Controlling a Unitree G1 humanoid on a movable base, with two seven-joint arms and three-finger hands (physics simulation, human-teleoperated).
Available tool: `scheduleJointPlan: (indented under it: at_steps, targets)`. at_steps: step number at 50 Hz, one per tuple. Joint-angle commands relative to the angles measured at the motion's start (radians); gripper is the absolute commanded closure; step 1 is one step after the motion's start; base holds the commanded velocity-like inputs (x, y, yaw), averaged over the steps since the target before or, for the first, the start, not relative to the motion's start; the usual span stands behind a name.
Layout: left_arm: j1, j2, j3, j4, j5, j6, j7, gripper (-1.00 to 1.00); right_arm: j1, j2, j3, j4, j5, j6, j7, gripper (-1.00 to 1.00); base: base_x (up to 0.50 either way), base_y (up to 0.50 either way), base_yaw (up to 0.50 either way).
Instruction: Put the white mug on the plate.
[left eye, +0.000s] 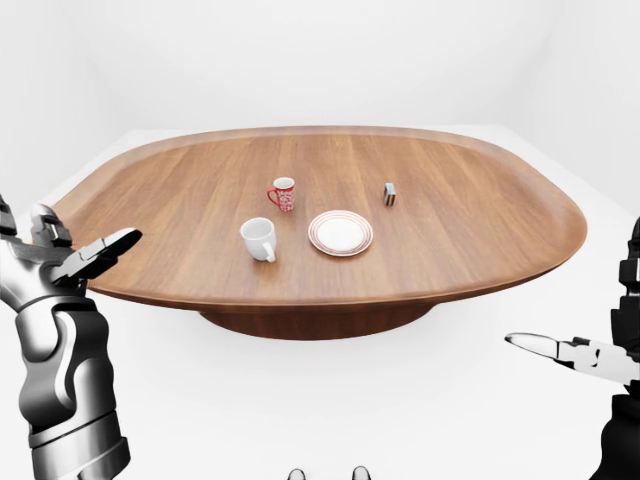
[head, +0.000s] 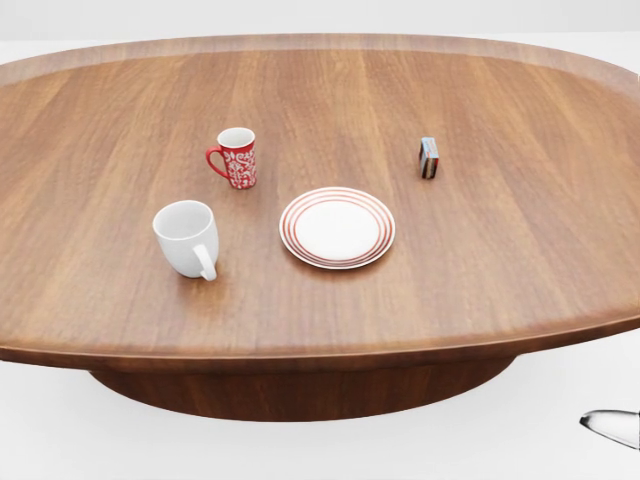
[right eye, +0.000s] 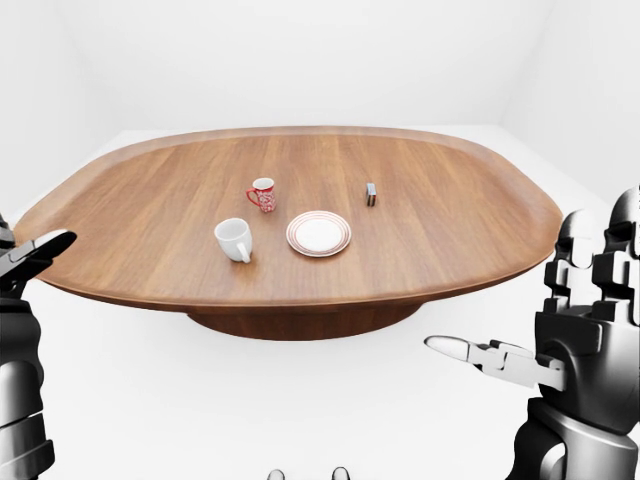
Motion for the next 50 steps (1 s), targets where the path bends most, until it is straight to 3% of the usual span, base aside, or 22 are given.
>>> scheduleJointPlan:
  at_steps: [1,35,50]
  targets:
    - [-0.002,0.006,0.004,0.01,-0.005,0.0,0.005,-1.0,0.003,0.005,-0.003,0.001,-0.007,0.0,0.013,-1.0,0.0,0.5,0.0]
    - [-0.001,0.009,0.007,0.004,-0.006,0.0,0.009,-1.0,-0.003,0.001,0.015,-0.002,-0.01,0.0,0.015,-1.0,0.0,0.5,0.0]
    - [0.0,0.008,0.006,0.004,-0.006,0.0,0.01,-1.0,-0.003,-0.001,0.028,-0.006,-0.007,0.0,0.013,-1.0,0.0,0.0,0.0]
